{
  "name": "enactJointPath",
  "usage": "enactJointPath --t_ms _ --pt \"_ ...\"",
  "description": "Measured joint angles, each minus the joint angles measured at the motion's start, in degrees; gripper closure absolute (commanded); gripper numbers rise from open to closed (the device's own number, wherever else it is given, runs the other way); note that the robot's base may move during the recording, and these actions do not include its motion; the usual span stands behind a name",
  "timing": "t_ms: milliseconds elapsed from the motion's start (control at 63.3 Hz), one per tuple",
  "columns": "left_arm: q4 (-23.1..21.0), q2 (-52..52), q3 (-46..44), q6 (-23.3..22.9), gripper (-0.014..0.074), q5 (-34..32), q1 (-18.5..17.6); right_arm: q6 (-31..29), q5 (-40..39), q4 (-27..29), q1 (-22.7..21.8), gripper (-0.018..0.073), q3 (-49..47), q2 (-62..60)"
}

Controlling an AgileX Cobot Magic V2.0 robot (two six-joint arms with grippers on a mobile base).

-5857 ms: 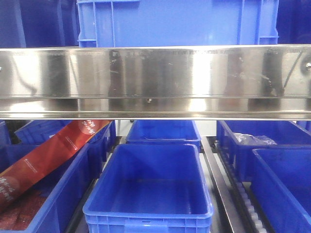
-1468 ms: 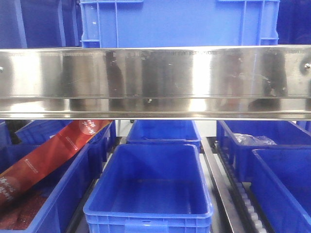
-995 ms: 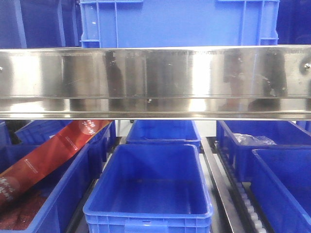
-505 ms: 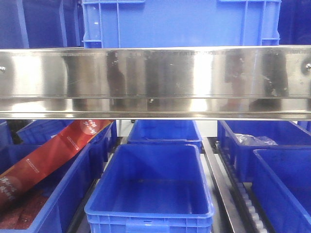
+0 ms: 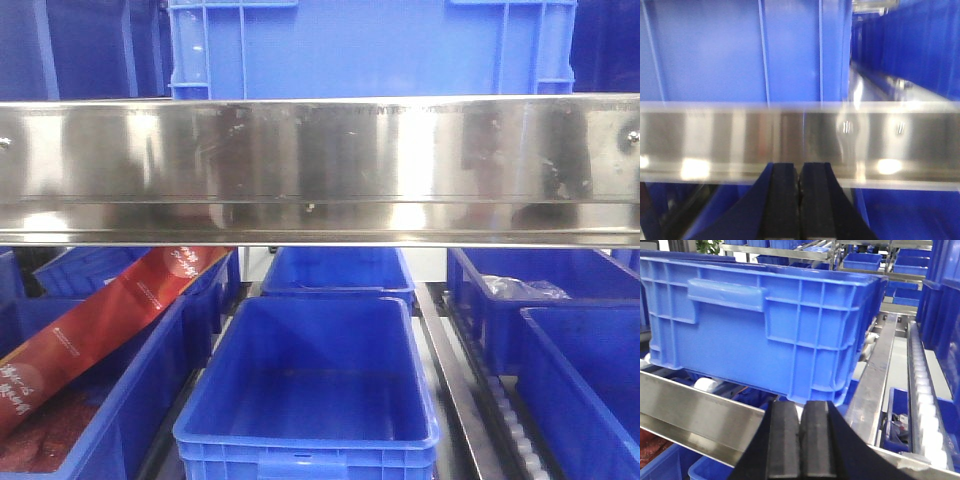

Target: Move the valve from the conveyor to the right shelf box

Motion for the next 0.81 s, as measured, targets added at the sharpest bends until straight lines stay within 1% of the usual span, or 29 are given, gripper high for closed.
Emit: enactJointPath --t_ms 126,805 --pt "-0.1 0.0 1.8 0.0 0.0708 -1.2 0.1 0.0 -0.1 0.0 0.0 0.0727 0.0 0.0" --pt "-0.1 0.0 1.9 0.0 0.0708 -1.8 0.1 0.0 -0.1 0.0 0.0 0.0727 0.0 0.0"
